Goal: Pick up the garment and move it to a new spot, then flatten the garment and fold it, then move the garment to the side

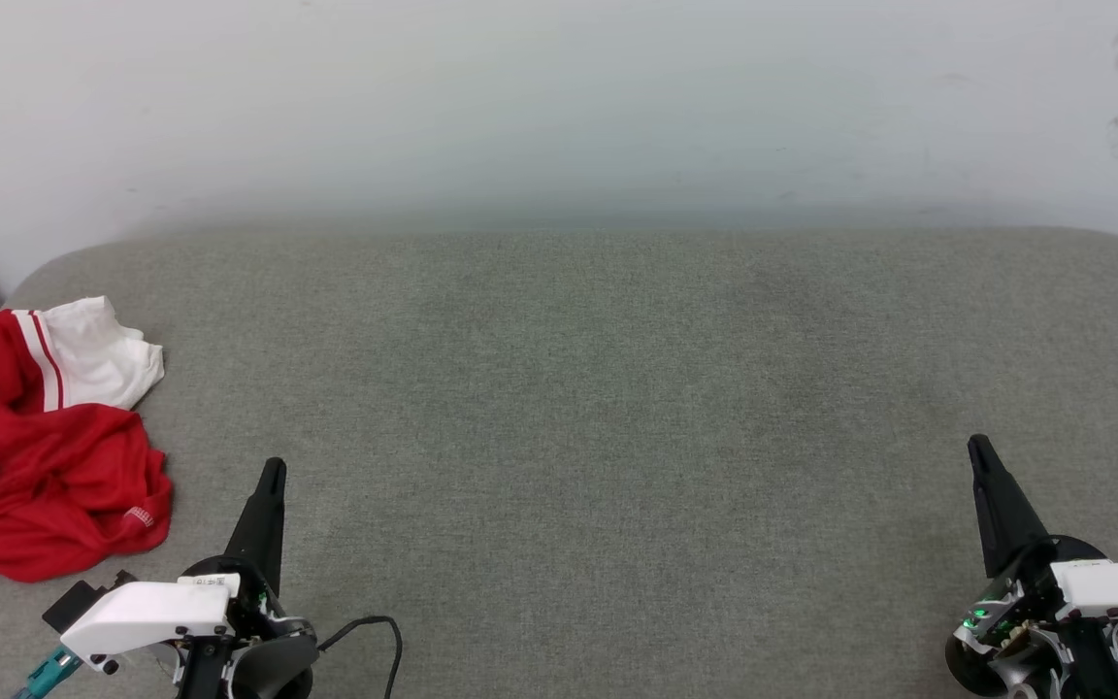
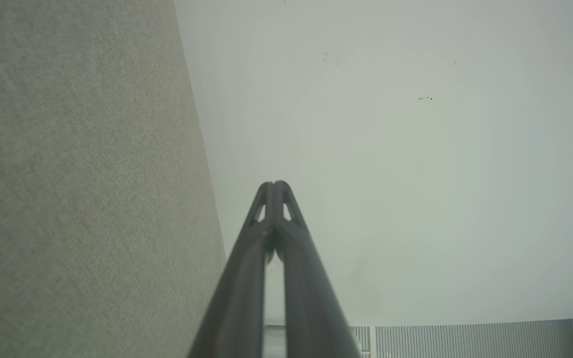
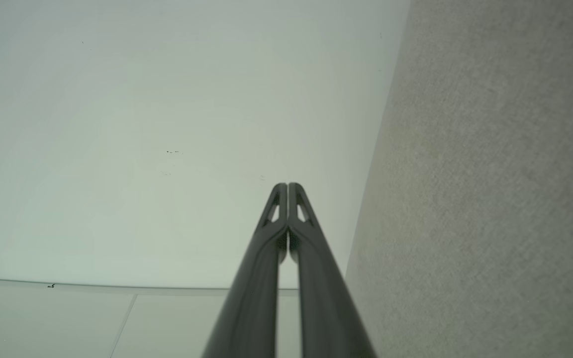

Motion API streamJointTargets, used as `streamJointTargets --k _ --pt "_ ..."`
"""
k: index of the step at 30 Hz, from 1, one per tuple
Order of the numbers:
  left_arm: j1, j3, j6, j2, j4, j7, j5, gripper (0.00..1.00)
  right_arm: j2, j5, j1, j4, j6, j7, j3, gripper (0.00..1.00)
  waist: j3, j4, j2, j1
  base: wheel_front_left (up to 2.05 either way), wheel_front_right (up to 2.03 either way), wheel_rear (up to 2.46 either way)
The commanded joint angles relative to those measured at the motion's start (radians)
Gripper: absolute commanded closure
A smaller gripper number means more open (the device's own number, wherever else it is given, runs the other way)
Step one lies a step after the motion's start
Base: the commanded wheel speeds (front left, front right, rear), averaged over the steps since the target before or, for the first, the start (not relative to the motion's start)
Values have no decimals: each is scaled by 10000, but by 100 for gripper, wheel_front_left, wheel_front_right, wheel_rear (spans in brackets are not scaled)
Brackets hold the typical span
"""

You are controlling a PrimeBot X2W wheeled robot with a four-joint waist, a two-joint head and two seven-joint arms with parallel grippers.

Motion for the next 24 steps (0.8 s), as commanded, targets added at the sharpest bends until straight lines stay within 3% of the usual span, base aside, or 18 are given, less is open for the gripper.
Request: streamJointTargets --k 1,4,5,24 --pt "-62 11 -33 -20 3 17 13 100 39 -44 -119 13 0 17 5 100 0 0 0 -1 0 0 0" --pt "-62 11 -33 -20 3 17 13 100 39 -44 -119 13 0 17 5 100 0 0 0 -1 0 0 0" --pt "1 0 2 0 8 0 0 0 0 0 1 10 0 0 0 0 0 0 0 0 0 0 0" --pt "-18 -742 7 15 -554 -796 532 0 -29 -663 253 -549 0 -785 545 0 2 12 0 0 0 0 0"
